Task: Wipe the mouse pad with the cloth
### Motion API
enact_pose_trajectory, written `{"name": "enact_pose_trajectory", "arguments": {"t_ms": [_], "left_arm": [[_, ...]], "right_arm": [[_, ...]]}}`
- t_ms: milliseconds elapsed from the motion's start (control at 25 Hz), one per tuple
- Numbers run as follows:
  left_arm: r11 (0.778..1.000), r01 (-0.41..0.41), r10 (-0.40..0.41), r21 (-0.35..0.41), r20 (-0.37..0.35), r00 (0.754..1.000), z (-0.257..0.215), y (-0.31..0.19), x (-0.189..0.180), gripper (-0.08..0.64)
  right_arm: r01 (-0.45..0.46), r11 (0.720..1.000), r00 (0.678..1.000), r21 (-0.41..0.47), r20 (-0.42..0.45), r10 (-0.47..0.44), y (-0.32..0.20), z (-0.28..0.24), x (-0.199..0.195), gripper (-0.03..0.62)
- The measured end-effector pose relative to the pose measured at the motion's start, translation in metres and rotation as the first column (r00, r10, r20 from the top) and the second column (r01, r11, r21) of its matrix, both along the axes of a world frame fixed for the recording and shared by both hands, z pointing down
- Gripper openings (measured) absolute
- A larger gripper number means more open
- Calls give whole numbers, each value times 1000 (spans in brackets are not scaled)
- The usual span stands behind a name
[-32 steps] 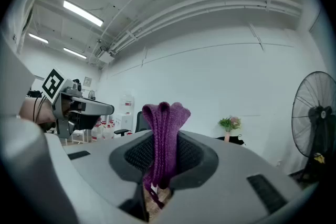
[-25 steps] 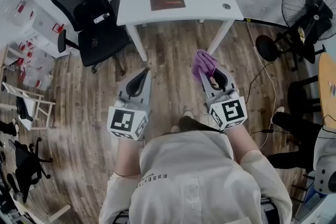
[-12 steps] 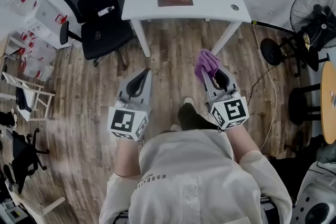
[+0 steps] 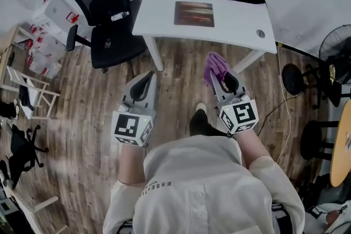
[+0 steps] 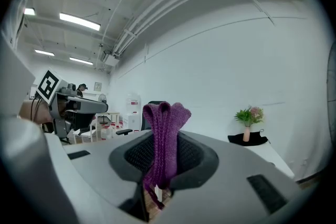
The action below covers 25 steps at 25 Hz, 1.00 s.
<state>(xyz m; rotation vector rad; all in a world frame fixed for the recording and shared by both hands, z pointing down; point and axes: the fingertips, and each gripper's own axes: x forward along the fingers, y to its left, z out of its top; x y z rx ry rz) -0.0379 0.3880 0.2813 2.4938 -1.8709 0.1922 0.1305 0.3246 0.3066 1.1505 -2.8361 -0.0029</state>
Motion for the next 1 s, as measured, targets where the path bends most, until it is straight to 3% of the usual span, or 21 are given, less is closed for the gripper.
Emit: {"name": "enact_pose_trajectory", "arguments": {"t_ms": [240, 520, 760, 1000], "left_arm": [[997, 71, -71, -31, 0, 997, 2, -109, 2, 0], [991, 112, -110, -76, 24, 994, 21, -226, 19, 0], [991, 92, -91, -99, 17, 996, 28, -300, 20, 0], [994, 33, -33, -100, 0, 999, 41, -364, 1, 0]], "right_arm": [[76, 997, 997, -28, -2, -76, -118, 0, 0, 97], [97, 993, 995, -65, -16, -99, -240, 16, 14, 97], [91, 988, 995, -126, -22, -94, -311, 32, 12, 97], [67, 980, 996, -188, -43, -76, -363, 49, -13, 97]]}}
